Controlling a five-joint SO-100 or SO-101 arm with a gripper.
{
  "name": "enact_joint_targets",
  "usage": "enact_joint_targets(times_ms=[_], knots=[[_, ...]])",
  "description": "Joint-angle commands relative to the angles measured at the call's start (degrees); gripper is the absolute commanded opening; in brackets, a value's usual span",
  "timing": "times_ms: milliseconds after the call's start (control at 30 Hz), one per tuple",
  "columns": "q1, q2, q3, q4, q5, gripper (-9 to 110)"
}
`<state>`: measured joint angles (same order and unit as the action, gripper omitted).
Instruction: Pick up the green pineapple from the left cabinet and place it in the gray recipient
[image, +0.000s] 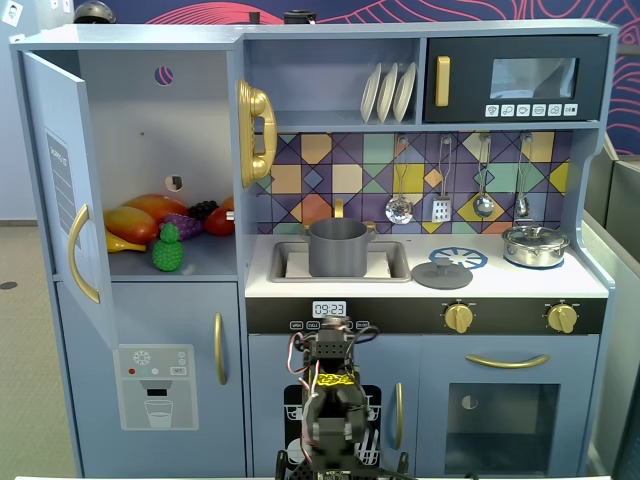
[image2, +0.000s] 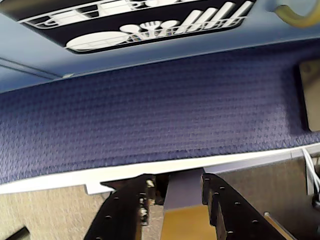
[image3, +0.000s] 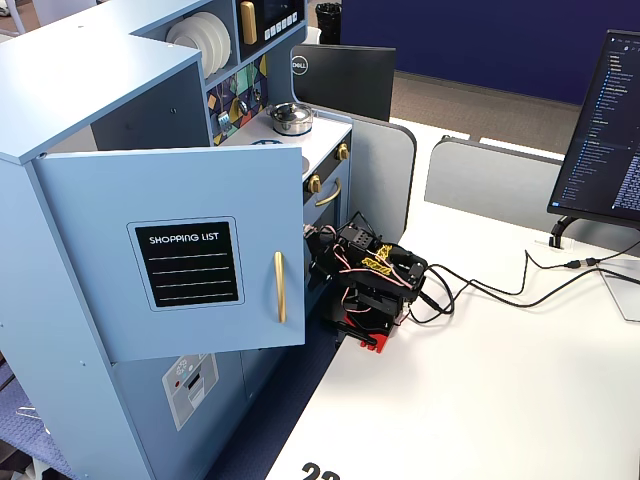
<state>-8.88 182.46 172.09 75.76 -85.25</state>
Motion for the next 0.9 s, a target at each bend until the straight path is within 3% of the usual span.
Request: enact_joint_targets(times_ms=[0, 133, 200, 467, 867], knots=[[-24.7, 0.1, -0.1, -21.5, 10.3, 0], [-38.1, -2.6, -0.2, -61.6, 3.2, 4], [-41.4, -8.0, -4.1, -72.9, -1.8, 8], [-42.1, -24.3, -27.0, -78.0, -1.5, 21], [-39.6, -47.3, -39.4, -94.1, -1.8, 33]])
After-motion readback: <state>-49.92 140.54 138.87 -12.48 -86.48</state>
